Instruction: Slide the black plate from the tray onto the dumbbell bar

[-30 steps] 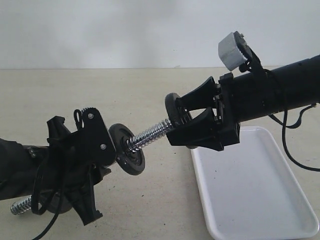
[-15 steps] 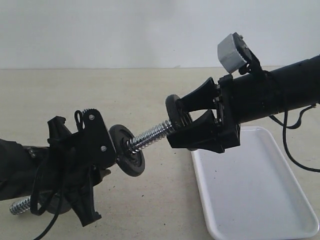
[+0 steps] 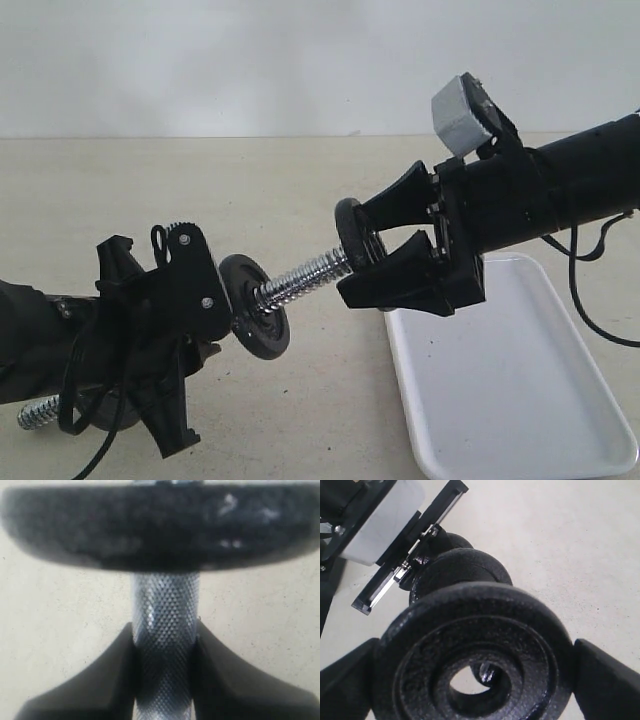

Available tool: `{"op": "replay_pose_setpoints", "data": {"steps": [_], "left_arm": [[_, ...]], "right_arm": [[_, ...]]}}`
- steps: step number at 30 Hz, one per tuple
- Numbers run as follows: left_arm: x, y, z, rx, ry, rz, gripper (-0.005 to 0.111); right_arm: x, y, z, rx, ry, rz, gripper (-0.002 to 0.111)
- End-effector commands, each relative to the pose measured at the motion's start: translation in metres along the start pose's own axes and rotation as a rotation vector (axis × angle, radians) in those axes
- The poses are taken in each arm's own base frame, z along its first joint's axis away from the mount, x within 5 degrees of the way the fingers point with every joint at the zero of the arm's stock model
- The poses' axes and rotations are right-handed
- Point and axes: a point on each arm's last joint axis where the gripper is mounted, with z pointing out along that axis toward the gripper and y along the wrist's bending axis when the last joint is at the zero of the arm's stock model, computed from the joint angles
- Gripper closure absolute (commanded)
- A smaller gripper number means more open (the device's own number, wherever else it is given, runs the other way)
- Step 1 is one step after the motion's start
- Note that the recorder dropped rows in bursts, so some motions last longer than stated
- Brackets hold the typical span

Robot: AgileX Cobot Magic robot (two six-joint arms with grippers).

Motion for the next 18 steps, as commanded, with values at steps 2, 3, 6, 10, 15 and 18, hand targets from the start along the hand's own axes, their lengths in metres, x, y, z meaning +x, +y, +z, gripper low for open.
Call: {"op": "replay_pose_setpoints", "data": {"steps": [2,3,6,10,15,18], "left_arm": [[-0.0187,0.02,-0.0131,-0.132,-0.077,0.056,0.102],[-0.0188,0.02,-0.0131,-0.133,-0.077,0.059,0.102],[-0.0188,0.02,-0.0131,-0.133,-0.077,0.059,0.102],[-0.0188,0.02,-0.0131,-0.133,-0.077,0.061,0.102],[-0.0189,0.0195,-0.013,-0.127,-0.078,0.061,0.102],[-0.0189,0.0195,-0.013,-0.127,-0.078,0.061,0.102]], "right_arm": [[-0.0105,0.0133,0.0012,-0.125,-0.075,-0.009,0.108],[-0.0106,0.0138,0.0012,-0.13,-0.077,-0.012,0.108],[-0.0106,0.0138,0.0012,-0.129,-0.078,-0.024,0.108],[-0.0122,0.0131,0.0011,-0.122,-0.095,-0.019,0.108],[-0.0169,0.0107,0.0008,-0.098,-0.145,0.009,0.108],[-0.0168,0.0108,0.0008,-0.098,-0.144,0.009,0.108]]}}
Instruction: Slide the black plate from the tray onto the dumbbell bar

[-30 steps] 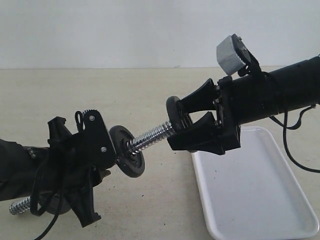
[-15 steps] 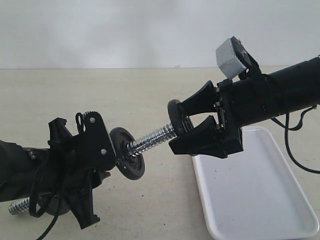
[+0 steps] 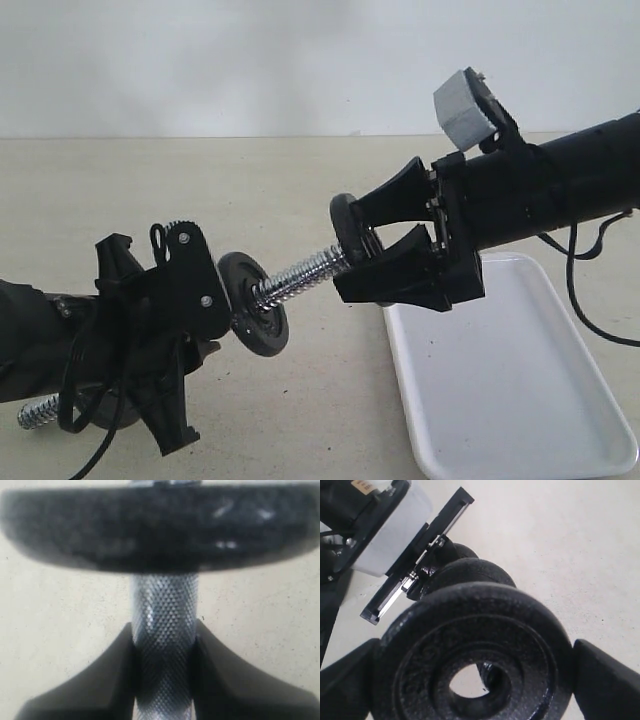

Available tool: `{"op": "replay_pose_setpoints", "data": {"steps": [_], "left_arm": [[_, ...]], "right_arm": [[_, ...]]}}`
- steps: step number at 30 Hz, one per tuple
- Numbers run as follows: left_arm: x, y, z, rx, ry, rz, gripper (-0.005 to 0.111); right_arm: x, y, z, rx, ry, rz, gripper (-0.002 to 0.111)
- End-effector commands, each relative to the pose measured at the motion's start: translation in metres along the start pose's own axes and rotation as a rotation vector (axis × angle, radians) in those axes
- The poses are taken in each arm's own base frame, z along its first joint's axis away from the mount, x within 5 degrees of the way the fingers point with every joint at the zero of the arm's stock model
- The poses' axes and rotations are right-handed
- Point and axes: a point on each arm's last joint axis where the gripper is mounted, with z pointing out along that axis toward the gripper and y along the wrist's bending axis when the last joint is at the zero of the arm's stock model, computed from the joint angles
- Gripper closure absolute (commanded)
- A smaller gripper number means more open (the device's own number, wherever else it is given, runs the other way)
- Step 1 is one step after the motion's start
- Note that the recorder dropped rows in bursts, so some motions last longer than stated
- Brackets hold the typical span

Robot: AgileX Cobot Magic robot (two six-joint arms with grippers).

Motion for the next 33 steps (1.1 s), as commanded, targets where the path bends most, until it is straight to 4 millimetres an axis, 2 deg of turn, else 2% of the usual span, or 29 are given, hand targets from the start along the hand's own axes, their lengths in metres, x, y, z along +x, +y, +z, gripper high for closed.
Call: {"op": "replay_pose_setpoints", "data": {"steps": [1,11,17,24,33], "left_arm": [[-0.019,0.02,-0.013,-0.127,-0.079,0.057,0.102],[-0.018,0.019,-0.013,-0.118,-0.067,-0.016,0.102],[-0.015,0.018,-0.013,-0.105,-0.04,-0.151,0.102],[-0.015,0.018,-0.013,-0.104,-0.039,-0.151,0.102],[-0.014,0.019,-0.013,-0.115,-0.034,-0.129,0.102]], "right_arm": [[-0.013,0.01,0.002,-0.084,-0.101,0.007,0.108],[-0.009,0.011,0.002,-0.104,-0.055,0.024,0.108],[-0.009,0.011,0.002,-0.103,-0.053,0.025,0.108],[-0.006,0.006,0.002,-0.05,-0.021,0.021,0.108],[-0.001,0.008,0.002,-0.069,0.025,0.018,0.108]]}}
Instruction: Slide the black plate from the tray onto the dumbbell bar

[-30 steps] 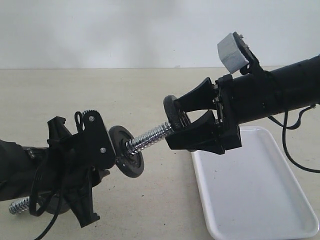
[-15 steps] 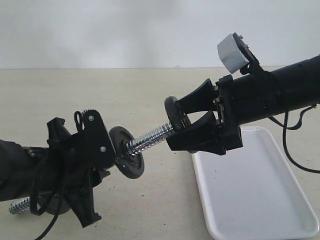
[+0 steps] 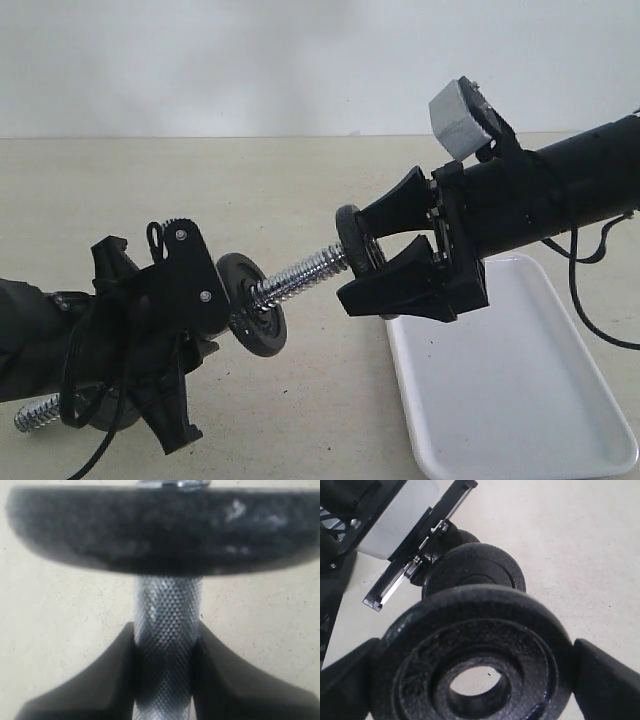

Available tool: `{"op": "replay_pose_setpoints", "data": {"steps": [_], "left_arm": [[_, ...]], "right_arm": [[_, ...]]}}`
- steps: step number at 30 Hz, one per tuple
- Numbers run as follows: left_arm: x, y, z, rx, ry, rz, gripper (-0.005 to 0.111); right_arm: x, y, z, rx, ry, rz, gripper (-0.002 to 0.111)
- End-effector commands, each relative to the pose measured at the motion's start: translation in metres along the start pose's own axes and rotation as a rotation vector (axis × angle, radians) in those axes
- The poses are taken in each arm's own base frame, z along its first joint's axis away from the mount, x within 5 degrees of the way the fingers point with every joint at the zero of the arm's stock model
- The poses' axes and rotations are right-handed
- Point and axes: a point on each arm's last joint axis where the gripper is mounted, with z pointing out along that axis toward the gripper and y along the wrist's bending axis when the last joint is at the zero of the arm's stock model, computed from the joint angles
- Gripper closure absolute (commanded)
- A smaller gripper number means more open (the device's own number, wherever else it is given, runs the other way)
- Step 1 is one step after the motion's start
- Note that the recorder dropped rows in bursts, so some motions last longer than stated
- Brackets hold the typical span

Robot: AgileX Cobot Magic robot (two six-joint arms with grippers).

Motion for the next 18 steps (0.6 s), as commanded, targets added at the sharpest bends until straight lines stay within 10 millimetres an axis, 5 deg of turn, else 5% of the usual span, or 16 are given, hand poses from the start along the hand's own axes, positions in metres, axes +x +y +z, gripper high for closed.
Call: {"op": "replay_pose_setpoints", "data": {"steps": [1,18], "left_arm": [[-0.016,0.018,-0.013,-0.112,-0.059,-0.079,0.102],[-0.016,0.019,-0.013,-0.123,-0.056,-0.079,0.102]], "right_arm": [[-0.006,0.007,0.001,-0.057,-0.029,0.012,0.108],[-0.028,-0.002,-0.004,-0.044,-0.05,0.019,0.108]]}}
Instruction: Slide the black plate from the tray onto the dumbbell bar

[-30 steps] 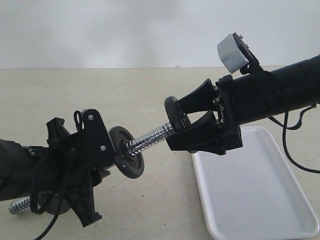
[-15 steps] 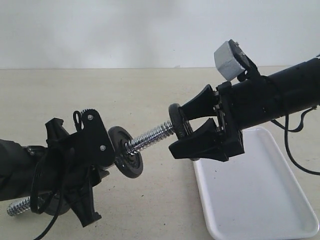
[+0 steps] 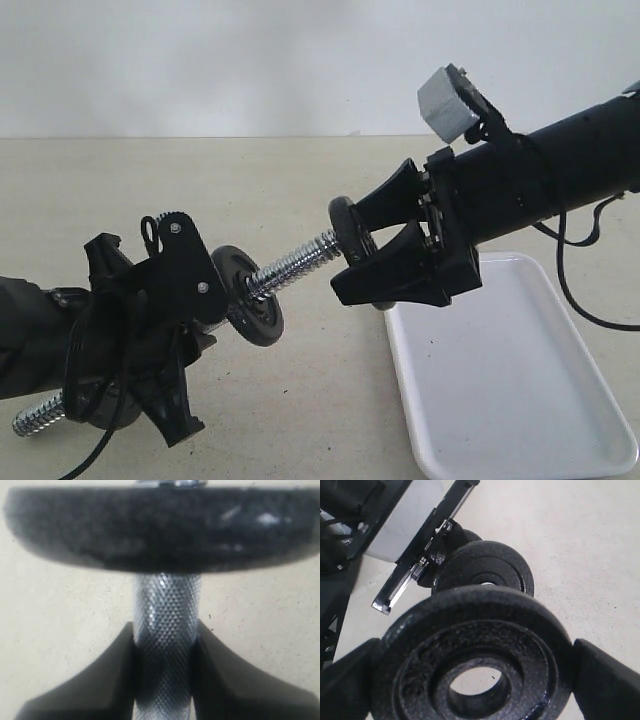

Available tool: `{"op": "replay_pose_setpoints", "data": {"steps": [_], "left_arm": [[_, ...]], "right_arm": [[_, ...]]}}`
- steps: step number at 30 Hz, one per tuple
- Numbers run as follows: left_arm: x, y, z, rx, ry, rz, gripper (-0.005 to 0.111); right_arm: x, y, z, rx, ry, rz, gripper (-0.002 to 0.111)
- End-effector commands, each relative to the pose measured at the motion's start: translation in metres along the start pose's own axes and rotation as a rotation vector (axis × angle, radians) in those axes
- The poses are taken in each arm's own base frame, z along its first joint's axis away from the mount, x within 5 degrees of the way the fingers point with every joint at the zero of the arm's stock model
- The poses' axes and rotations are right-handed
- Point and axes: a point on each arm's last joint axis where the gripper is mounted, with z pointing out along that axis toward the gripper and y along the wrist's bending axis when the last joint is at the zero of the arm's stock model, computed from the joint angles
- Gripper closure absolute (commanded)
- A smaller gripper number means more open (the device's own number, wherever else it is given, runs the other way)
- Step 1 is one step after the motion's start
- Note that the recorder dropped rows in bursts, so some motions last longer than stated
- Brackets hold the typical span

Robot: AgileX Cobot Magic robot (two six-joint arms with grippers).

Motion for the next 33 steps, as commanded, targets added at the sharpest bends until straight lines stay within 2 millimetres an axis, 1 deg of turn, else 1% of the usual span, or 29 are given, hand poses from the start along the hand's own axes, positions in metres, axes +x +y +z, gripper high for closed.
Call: {"op": "replay_pose_setpoints", "data": {"steps": [1,14,18,24,33], "left_arm": [[-0.0164,0.0163,-0.0128,-0.1,-0.065,-0.047,0.102],[-0.0164,0.0163,-0.0128,-0.1,-0.065,-0.047,0.102],[-0.0167,0.0156,-0.0127,-0.094,-0.065,0.007,0.102],[-0.0168,0.0158,-0.0128,-0.097,-0.066,0.015,0.102],[-0.0166,0.0166,-0.0128,-0.107,-0.059,0.091,0.102]], "right_arm": [[-0.0158,0.0026,-0.0041,-0.026,-0.067,0.004,0.108],[-0.0136,-0.0044,-0.0041,0.051,-0.043,0.005,0.108],[-0.0128,-0.0046,-0.0041,0.053,-0.035,-0.001,0.108],[-0.0117,-0.0043,-0.004,0.05,-0.022,-0.007,0.108],[-0.0111,-0.0047,-0.004,0.053,-0.015,-0.01,0.108]]}}
